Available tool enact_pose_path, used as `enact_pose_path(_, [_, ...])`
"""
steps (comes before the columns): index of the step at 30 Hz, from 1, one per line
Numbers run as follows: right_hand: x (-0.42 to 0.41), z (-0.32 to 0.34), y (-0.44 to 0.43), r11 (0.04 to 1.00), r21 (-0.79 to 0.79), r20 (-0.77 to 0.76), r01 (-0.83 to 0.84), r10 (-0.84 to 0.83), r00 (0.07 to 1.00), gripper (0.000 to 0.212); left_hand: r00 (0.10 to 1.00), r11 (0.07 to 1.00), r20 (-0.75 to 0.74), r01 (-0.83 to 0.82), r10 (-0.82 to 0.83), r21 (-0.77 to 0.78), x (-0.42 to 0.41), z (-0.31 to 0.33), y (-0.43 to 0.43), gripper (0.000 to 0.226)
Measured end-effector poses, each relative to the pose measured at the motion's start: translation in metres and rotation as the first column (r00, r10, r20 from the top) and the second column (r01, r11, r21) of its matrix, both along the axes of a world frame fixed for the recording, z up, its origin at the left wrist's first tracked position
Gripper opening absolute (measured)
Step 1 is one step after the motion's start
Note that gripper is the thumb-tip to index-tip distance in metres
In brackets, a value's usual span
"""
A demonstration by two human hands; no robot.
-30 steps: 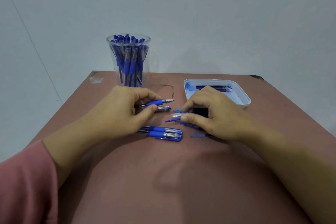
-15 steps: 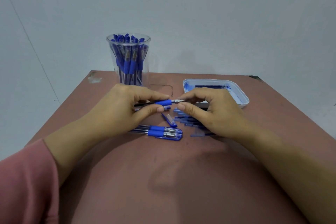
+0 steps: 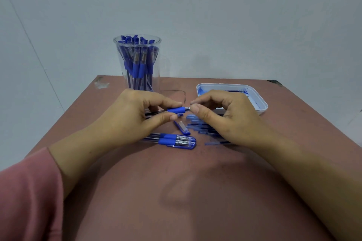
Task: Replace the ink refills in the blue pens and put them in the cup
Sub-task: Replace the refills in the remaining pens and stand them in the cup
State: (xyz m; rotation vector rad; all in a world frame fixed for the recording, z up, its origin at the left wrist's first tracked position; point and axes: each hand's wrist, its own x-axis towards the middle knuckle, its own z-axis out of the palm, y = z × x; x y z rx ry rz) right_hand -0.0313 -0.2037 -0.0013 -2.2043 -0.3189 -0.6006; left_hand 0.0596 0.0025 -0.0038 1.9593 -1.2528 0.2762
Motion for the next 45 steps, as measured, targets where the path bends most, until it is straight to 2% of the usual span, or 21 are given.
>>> enact_pose_path(3, [0.0017,-0.0013,0.0001,0.998,-0.061,0.019,0.013,-0.012,1.000,0.005,1.000,1.000,0.010,0.004,-0.004,0.004,0.0014,-0.0010,-0.0005,0.026])
enact_pose_path(7, [0.0016,-0.0026,-0.0025,0.992,-0.124,0.041,0.024,-0.019,0.999,0.017,1.000,1.000,0.026,0.000,0.000,0.000,0.0032,-0.0016,-0.0006,0.026])
enact_pose_path(10, [0.0006,-0.0008,-0.0016,0.994,-0.110,0.050,0.012,-0.007,0.999,0.016,0.999,1.000,0.048,0.010,-0.010,-0.005,0.0026,-0.0007,-0.0001,0.026])
enact_pose_path(13, [0.0024,-0.0008,-0.0010,0.985,-0.171,0.065,0.024,-0.013,0.998,0.013,0.998,1.000,0.065,0.013,-0.013,-0.003,0.0023,-0.0001,0.0000,0.027])
enact_pose_path(15, [0.0039,-0.0019,-0.0017,0.976,-0.211,0.093,0.042,-0.022,0.995,0.018,0.997,1.000,0.072,0.011,-0.010,-0.001,0.0029,-0.0001,0.0002,0.027])
enact_pose_path(17, [0.0036,-0.0026,-0.0026,0.980,-0.196,0.092,0.046,-0.029,0.995,0.025,0.997,1.000,0.076,0.009,-0.008,-0.003,0.0033,0.0000,0.0006,0.027])
enact_pose_path(19, [0.0014,-0.0016,-0.0013,0.991,-0.125,0.027,0.043,-0.040,0.999,0.026,0.997,1.000,0.082,0.008,-0.008,-0.001,0.0033,0.0000,0.0005,0.026])
enact_pose_path(21, [0.0010,-0.0016,0.0004,0.997,-0.066,-0.029,0.037,-0.039,0.999,0.018,0.996,1.000,0.092,0.009,-0.009,0.001,0.0031,-0.0006,0.0002,0.025])
enact_pose_path(24, [0.0030,-0.0016,0.0019,0.991,-0.121,0.011,0.063,-0.062,0.998,0.004,0.995,1.000,0.095,0.002,-0.003,0.015,0.0030,-0.0010,0.0003,0.025])
enact_pose_path(26, [0.0026,-0.0011,0.0013,0.989,-0.139,0.021,0.051,-0.048,0.999,0.010,0.996,1.000,0.095,-0.002,0.001,0.015,0.0029,-0.0006,0.0007,0.027])
enact_pose_path(31, [0.0005,-0.0003,0.0017,0.998,-0.045,-0.064,0.034,-0.037,0.997,0.015,0.993,1.000,0.116,-0.006,0.004,0.018,0.0031,-0.0002,0.0004,0.027])
enact_pose_path(35, [0.0009,-0.0002,0.0021,0.993,-0.115,-0.051,0.032,-0.038,0.998,0.017,0.994,1.000,0.107,-0.002,0.001,0.009,0.0021,-0.0004,0.0000,0.028])
enact_pose_path(38, [-0.0002,0.0001,0.0012,0.998,-0.046,-0.084,0.031,-0.034,0.996,0.025,0.995,1.000,0.095,-0.009,0.009,-0.001,0.0029,-0.0003,0.0003,0.026])
enact_pose_path(43, [0.0018,0.0001,0.0040,0.999,-0.010,-0.087,0.032,-0.033,0.996,0.009,0.996,1.000,0.089,-0.010,0.008,0.020,0.0027,-0.0009,-0.0002,0.027])
enact_pose_path(45, [0.0016,-0.0002,0.0034,1.000,-0.008,-0.093,0.018,-0.018,0.996,0.014,0.996,1.000,0.085,-0.008,0.007,0.017,0.0035,-0.0015,-0.0002,0.025])
